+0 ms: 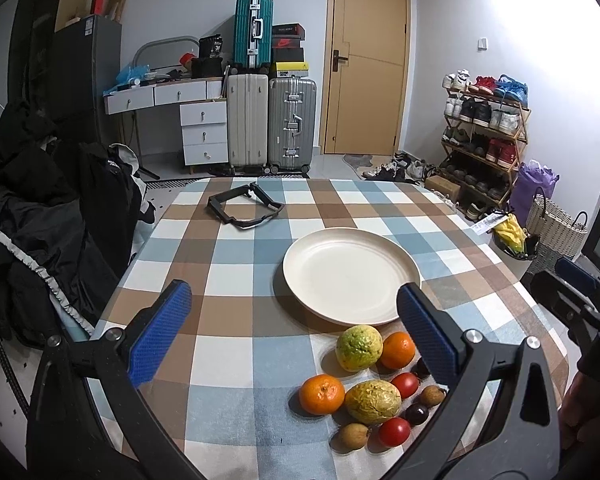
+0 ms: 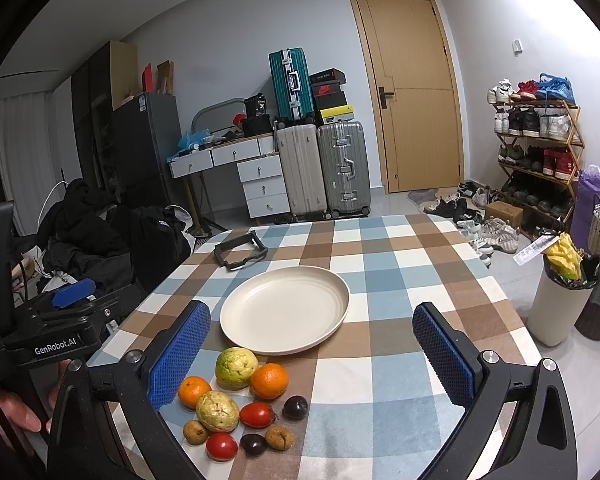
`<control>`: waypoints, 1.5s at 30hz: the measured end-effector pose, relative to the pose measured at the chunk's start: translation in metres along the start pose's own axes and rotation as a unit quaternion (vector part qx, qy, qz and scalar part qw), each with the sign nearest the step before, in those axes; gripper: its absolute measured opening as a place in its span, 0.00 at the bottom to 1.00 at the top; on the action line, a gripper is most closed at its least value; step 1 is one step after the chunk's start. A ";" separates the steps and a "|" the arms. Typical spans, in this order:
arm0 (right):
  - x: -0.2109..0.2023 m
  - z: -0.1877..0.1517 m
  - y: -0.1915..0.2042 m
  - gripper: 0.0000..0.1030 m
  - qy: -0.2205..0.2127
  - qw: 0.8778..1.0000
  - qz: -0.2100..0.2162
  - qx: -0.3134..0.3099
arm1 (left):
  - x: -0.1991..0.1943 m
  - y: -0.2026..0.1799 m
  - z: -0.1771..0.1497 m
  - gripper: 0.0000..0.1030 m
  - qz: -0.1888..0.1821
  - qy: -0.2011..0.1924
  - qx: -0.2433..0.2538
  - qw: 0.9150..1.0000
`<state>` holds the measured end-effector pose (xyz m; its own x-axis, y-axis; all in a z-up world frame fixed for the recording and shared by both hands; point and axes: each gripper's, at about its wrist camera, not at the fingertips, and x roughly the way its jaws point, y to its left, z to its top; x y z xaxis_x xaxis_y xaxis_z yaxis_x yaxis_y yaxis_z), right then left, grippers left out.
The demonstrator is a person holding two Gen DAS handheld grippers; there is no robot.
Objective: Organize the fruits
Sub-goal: 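Move both tools toward the fruit cluster beside the cream plate, then grasp the green guava with the left tool while the right tool grasps an orange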
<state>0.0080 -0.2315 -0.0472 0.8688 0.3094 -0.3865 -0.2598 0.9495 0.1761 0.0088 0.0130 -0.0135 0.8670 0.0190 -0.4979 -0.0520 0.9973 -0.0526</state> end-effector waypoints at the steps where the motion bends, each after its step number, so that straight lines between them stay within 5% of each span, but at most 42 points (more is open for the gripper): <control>1: 0.000 0.000 0.000 1.00 0.000 1.000 0.001 0.001 | 0.002 -0.001 -0.001 0.99 0.000 0.002 0.001 1.000; 15: 0.014 0.001 -0.004 1.00 0.018 0.999 0.033 0.005 | 0.034 0.001 -0.004 0.99 0.002 0.017 0.004 1.000; 23: 0.045 -0.008 -0.010 1.00 0.069 0.994 0.085 -0.004 | 0.062 0.016 -0.006 0.99 0.003 0.031 -0.008 0.999; 26: 0.057 -0.012 -0.009 1.00 0.057 0.992 0.116 0.012 | 0.069 0.020 -0.007 0.99 0.003 0.033 -0.010 0.999; 36: 0.100 -0.030 -0.012 1.00 0.153 0.976 0.154 0.035 | 0.091 0.032 -0.006 0.99 -0.001 0.044 -0.017 0.999; 45: 0.127 -0.041 0.000 1.00 0.192 0.964 0.180 0.024 | 0.103 0.048 -0.001 0.99 0.014 0.044 -0.027 0.999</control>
<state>0.1010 -0.1897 -0.1333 0.5036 0.6240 -0.5976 -0.4877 0.7762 0.3996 0.0947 0.0631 -0.0684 0.8177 0.0376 -0.5744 -0.1035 0.9912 -0.0826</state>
